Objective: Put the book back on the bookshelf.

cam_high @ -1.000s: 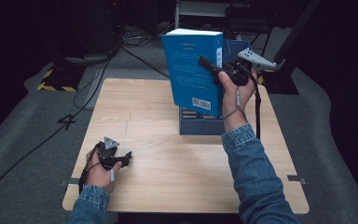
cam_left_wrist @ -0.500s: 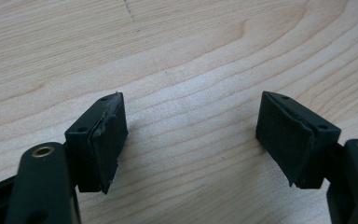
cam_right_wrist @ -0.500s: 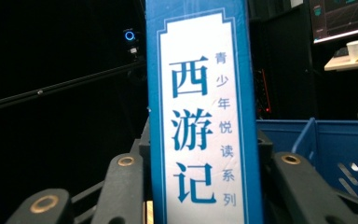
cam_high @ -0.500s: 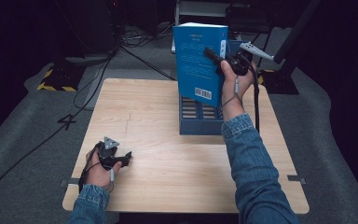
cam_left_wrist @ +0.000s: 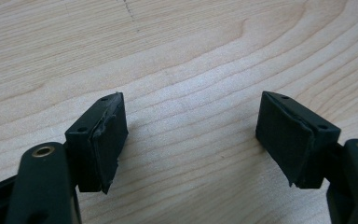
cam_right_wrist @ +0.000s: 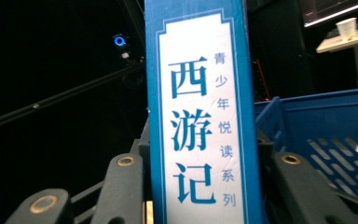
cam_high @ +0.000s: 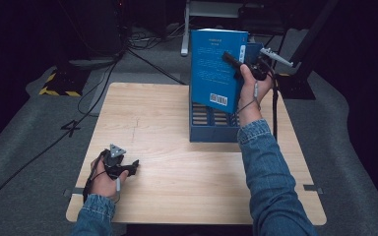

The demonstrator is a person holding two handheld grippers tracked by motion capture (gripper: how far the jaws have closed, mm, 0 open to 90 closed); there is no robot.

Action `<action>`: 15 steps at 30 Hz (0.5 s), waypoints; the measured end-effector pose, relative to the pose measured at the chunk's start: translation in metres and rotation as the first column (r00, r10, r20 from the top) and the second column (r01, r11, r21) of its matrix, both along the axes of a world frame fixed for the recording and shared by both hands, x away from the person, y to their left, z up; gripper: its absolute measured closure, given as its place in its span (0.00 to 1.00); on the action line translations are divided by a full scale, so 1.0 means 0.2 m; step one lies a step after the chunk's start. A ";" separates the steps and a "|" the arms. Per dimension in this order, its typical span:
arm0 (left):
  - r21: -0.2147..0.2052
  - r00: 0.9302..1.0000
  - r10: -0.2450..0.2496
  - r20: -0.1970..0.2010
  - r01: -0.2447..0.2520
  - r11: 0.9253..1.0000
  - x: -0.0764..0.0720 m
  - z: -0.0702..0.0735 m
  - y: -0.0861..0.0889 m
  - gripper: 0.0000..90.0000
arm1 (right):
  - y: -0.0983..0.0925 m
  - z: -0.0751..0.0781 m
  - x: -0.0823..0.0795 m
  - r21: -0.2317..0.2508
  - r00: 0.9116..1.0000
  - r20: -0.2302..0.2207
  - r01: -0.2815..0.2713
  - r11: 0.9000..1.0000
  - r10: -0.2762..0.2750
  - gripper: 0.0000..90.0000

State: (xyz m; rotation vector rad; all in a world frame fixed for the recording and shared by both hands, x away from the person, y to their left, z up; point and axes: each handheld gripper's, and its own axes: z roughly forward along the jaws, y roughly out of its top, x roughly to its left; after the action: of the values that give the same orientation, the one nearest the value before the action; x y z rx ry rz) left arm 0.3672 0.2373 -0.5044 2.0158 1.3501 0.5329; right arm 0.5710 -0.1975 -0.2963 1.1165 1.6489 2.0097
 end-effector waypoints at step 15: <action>-0.002 1.000 -0.003 0.000 0.003 1.000 0.00 0.00 0.00 0.28 | -0.06 -0.04 0.03 0.060 1.000 -0.026 0.006 0.998 -0.005 0.68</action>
State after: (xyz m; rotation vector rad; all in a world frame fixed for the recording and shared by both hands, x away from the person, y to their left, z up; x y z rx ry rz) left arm 0.3667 0.2376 -0.5044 2.0165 1.3464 0.5304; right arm 0.5770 -0.2100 -0.3048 1.1712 1.6063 2.0622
